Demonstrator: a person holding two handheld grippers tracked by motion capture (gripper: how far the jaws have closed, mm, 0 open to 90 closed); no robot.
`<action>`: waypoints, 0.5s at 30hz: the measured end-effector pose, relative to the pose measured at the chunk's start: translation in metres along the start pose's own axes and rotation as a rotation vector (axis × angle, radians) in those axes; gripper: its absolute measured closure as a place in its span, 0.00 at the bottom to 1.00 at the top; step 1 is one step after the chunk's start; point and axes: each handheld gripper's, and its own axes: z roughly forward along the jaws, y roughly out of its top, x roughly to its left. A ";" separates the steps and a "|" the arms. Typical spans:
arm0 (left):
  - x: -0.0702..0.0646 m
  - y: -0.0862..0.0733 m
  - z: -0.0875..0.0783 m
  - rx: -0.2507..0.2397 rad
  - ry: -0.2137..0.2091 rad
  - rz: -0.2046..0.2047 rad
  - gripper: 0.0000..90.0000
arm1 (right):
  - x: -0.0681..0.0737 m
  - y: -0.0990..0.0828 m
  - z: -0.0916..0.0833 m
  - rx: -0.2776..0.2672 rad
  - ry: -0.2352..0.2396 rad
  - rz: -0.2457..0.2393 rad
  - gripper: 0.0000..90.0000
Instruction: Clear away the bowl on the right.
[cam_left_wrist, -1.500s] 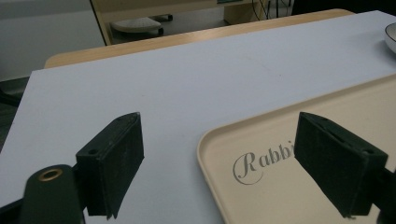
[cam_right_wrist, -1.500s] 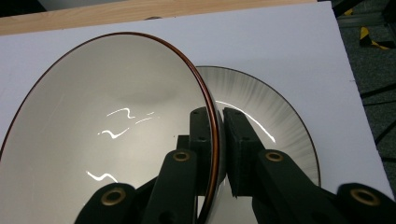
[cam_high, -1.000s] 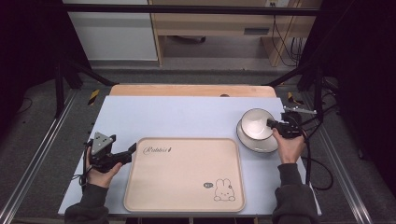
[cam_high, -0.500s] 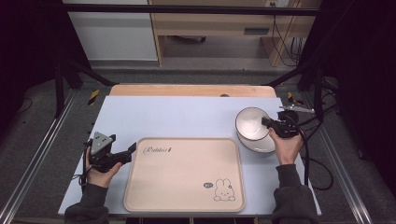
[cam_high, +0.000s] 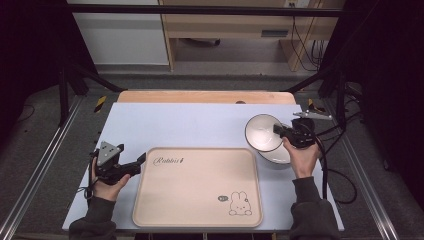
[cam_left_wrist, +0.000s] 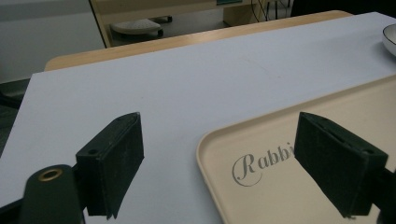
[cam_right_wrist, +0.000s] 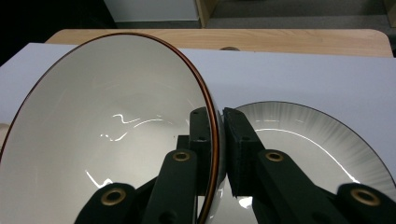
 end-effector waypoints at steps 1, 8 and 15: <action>0.000 0.000 0.000 0.000 0.000 0.001 0.17 | 0.002 0.000 -0.001 -0.004 0.002 -0.007 0.92; 0.000 0.000 0.000 -0.001 0.000 0.003 0.17 | 0.013 0.003 -0.003 -0.009 0.038 -0.034 0.92; 0.000 0.000 -0.001 0.001 -0.001 0.006 0.17 | 0.024 0.004 -0.004 -0.006 0.061 -0.058 0.92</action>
